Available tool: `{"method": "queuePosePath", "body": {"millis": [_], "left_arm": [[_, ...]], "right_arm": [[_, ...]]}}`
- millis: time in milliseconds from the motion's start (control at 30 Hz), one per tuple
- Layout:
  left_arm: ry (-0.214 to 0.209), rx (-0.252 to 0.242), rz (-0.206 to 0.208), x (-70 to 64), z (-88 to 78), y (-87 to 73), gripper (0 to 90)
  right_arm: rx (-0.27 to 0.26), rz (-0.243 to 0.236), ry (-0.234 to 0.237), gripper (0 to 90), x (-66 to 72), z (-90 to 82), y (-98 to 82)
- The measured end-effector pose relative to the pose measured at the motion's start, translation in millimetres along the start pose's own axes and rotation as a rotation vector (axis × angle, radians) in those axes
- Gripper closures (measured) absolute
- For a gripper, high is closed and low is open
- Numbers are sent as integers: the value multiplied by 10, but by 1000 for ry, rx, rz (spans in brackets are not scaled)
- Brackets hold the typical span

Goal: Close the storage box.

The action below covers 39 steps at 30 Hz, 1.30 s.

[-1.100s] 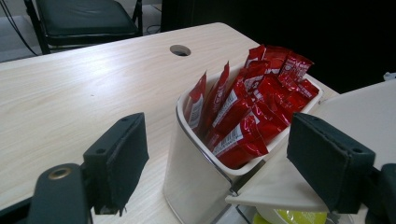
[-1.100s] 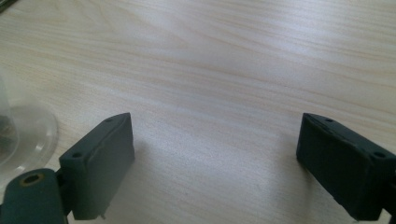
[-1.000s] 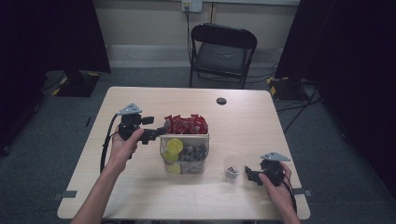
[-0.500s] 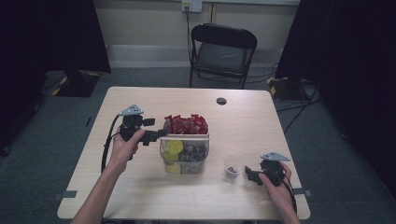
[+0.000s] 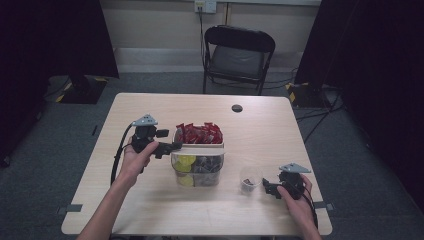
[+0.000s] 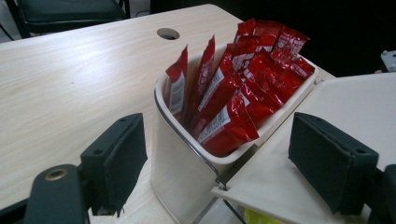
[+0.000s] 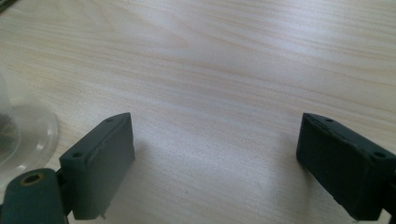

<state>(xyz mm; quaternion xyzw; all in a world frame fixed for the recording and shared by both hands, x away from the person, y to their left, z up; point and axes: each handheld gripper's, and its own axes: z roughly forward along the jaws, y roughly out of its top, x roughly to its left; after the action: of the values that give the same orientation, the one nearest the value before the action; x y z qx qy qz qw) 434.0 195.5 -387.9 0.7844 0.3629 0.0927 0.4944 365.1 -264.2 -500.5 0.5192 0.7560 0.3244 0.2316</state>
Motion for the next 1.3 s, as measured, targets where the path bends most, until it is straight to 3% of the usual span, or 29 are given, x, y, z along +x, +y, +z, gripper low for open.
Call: {"method": "queuePosePath", "body": {"millis": [300,367,467,667,867,933,1067,1133,1300], "left_arm": [[1,42,-5,58,58,-78,187],[24,67,-5,66,96,-117,178],[5,62,-13,77,114,-137,161],[10,63,-7,43,107,-146,159],[31,77,24,-37,106,-130,157],[37,83,32,-48,88,-118,158],[6,77,8,-38,35,-115,160],[41,85,26,-25,-48,-119,161],[63,56,3,65,-218,-176,162]], "right_arm": [[0,-2,1,107,-1,-4,-4],[0,-3,1,107,-1,-5,-5],[0,-3,1,107,-1,-6,-5],[0,-3,1,107,-1,-6,-5],[0,-3,1,107,0,-6,-5],[0,-3,1,108,0,-6,-5],[0,-3,1,107,-1,-6,-5],[0,-3,1,107,-1,-5,-5],[0,-3,1,107,-1,-6,-5]]}}
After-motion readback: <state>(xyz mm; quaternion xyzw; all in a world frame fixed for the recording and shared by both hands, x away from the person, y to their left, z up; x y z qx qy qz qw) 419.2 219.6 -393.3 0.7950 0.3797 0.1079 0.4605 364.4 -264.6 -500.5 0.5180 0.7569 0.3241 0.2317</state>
